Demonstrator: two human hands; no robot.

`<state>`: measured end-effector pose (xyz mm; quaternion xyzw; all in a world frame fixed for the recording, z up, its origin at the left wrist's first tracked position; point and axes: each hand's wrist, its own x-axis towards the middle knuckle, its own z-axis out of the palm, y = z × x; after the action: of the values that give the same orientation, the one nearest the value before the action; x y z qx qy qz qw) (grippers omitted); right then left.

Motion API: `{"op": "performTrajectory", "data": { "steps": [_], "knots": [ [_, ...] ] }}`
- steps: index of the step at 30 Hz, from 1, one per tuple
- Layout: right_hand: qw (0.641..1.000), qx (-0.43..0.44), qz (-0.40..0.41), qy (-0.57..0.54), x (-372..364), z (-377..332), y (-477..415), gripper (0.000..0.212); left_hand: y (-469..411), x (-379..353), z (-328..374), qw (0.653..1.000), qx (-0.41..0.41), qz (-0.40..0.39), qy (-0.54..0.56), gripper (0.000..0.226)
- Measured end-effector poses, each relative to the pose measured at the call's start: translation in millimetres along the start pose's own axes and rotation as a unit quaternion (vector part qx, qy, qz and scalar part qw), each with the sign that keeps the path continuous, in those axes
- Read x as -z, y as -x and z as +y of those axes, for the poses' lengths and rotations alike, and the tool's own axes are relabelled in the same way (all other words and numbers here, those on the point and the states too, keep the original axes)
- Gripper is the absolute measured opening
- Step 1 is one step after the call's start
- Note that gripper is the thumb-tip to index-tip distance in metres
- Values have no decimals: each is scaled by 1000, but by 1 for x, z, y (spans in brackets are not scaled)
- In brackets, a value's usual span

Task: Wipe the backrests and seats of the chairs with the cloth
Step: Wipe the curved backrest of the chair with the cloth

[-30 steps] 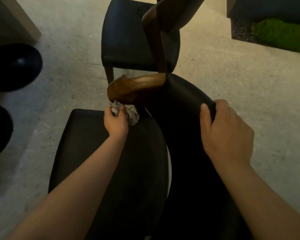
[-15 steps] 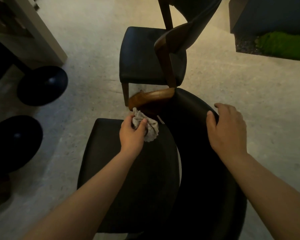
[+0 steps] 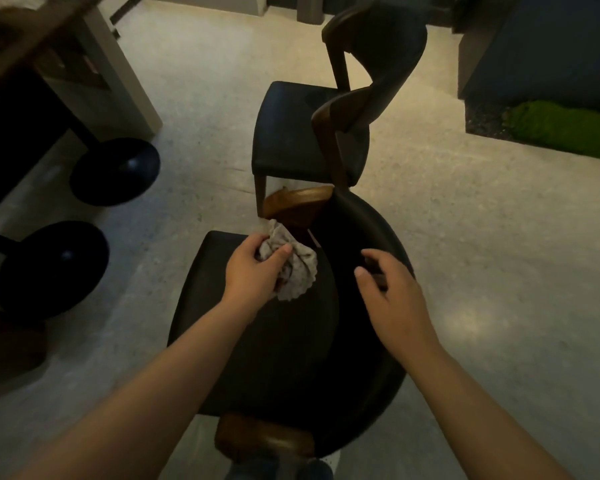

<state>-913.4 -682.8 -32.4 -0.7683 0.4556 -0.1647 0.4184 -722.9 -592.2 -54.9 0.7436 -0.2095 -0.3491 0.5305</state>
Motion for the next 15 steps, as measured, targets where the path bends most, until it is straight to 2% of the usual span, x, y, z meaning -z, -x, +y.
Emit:
{"op": "performTrajectory", "data": {
  "steps": [5, 9, 11, 15],
  "knots": [
    [989, 34, -73, -120, 10, -12, 24, 47, 27, -3, 20, 996, 46, -61, 53, 16],
    [986, 48, -86, -132, 11, -11, 27, 53, 38, -11, 24, 978, 90, -120, 142, 18],
    [986, 26, -95, -135, 9, -6, 26, 62, 42, -15, 22, 966, 109, -152, 179, 20],
    [978, -85, -110, -153, 0, 5, 21, 86, 46, -16, 11, 950, 128, -182, 219, 24]
  ]
}}
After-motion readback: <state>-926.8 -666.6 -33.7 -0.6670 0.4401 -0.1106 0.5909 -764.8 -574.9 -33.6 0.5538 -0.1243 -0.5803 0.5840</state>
